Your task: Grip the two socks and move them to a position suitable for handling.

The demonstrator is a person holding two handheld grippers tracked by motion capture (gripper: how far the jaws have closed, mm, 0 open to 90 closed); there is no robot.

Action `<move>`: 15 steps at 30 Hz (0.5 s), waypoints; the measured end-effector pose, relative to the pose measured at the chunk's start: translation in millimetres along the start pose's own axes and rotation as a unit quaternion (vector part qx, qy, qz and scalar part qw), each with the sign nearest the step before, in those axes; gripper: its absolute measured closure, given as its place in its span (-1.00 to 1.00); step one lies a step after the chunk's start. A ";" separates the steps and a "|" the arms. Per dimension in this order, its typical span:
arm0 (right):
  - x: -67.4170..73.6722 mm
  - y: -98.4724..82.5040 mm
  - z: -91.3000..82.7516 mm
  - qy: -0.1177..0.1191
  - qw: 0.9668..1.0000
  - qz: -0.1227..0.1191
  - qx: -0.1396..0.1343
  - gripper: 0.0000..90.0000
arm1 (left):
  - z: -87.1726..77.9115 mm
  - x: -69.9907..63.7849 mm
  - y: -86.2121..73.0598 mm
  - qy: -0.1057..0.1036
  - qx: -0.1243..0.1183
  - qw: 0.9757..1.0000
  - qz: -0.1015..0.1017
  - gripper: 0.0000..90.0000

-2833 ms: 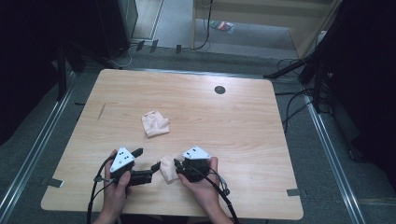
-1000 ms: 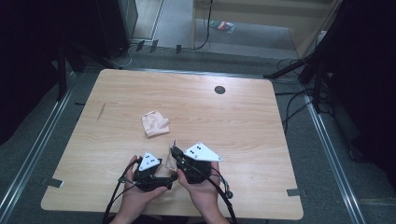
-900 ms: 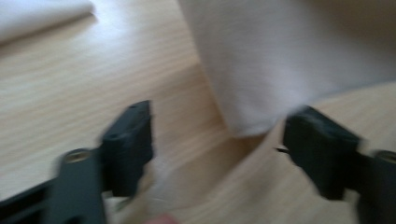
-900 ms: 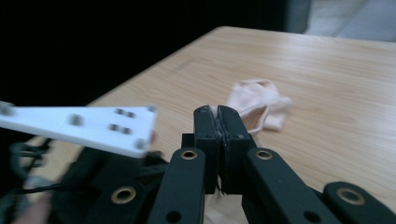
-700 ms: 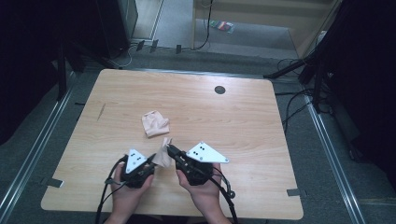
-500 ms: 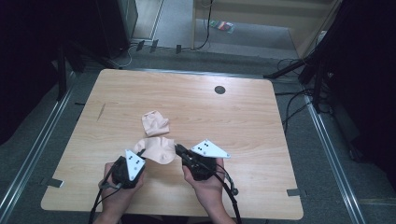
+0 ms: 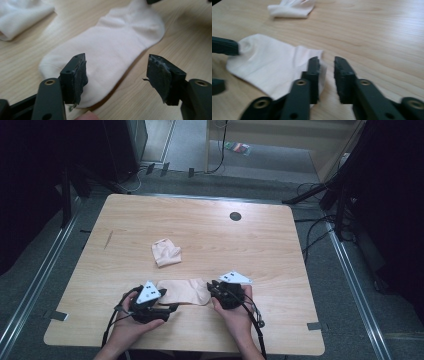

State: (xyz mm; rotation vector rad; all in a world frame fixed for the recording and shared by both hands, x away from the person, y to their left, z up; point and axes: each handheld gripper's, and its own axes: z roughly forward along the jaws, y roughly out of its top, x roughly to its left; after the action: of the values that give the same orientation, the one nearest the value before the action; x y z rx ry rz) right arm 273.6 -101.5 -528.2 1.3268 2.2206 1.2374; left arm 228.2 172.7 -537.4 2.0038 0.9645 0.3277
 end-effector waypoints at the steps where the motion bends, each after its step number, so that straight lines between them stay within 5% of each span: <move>1: -3.7 0.6 -2.8 -0.004 1.000 0.004 -0.005 0.56 | -4.9 7.1 0.7 -0.008 -0.013 1.000 -0.017 -0.31; 3: -9.6 1.8 -9.9 -0.010 1.000 0.019 -0.017 0.48 | -14.0 24.0 1.3 -0.011 -0.038 0.997 -0.062 -0.28; 7: -14.5 1.2 -11.5 -0.007 1.000 0.026 -0.013 0.35 | -16.4 51.1 -3.8 0.049 -0.036 0.989 -0.132 -0.05; 10: -11.0 -1.7 -2.0 0.011 1.000 0.028 0.006 0.24 | -10.0 53.3 -5.1 0.033 -0.024 0.990 -0.136 0.08; 15: 1.4 -6.3 14.6 0.008 0.999 0.006 0.034 0.19 | 0.7 46.9 -4.4 0.043 0.006 0.991 -0.129 0.30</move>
State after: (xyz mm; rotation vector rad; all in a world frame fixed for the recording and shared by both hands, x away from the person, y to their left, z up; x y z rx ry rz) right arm 277.9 -93.9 -541.6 1.3618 2.2876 1.1921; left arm 257.6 208.2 -547.1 1.8601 1.2673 0.2662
